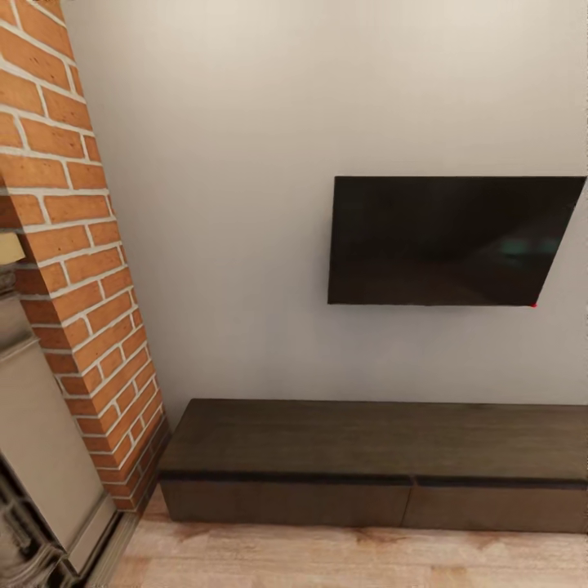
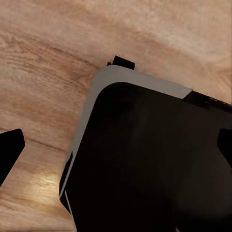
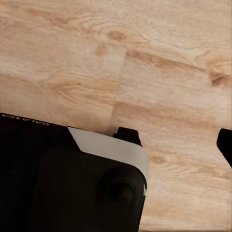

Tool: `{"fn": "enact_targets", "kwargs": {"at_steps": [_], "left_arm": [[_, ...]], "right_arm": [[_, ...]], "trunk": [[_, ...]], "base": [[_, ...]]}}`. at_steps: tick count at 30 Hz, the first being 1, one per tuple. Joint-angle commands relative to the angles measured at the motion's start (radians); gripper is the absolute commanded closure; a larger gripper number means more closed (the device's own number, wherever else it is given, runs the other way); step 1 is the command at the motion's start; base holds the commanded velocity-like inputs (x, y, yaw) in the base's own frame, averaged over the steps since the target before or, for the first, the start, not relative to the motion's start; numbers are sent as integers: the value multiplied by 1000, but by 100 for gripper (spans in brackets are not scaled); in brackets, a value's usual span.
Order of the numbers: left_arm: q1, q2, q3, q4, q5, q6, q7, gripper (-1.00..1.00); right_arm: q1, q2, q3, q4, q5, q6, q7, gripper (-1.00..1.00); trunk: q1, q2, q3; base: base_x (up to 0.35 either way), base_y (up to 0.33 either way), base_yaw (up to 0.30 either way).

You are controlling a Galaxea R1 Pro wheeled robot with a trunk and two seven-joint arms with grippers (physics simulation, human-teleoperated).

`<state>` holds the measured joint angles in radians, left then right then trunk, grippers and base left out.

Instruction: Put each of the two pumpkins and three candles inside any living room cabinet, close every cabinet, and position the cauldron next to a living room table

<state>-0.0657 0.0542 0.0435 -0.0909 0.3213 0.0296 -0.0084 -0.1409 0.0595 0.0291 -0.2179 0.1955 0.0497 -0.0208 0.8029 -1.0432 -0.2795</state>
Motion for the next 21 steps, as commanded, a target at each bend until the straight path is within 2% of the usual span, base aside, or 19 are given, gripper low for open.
{"fn": "enact_targets", "kwargs": {"at_steps": [1,5,10,21], "left_arm": [[0,1,4,-1,4,3,-1,-100],[0,6,4,-1,4,3,-1,-100],[0,27,4,-1,3,4,-1,-100],[-7,48,3,-4,3,15,-18,-100]], "right_arm": [[0,0,3,-1,7,5,-3,-100],[0,0,2,0,7,5,-4,-100],[0,-3,2,-3,5,6,3,-100],[0,-3,3,-11,2,9,10,-100]], "trunk": [[0,-1,-1],[0,-1,-1],[0,-1,-1],[0,-1,-1]], "base": [[-87,0,0],[-36,0,0],[-9,0,0],[-1,0,0]]}}
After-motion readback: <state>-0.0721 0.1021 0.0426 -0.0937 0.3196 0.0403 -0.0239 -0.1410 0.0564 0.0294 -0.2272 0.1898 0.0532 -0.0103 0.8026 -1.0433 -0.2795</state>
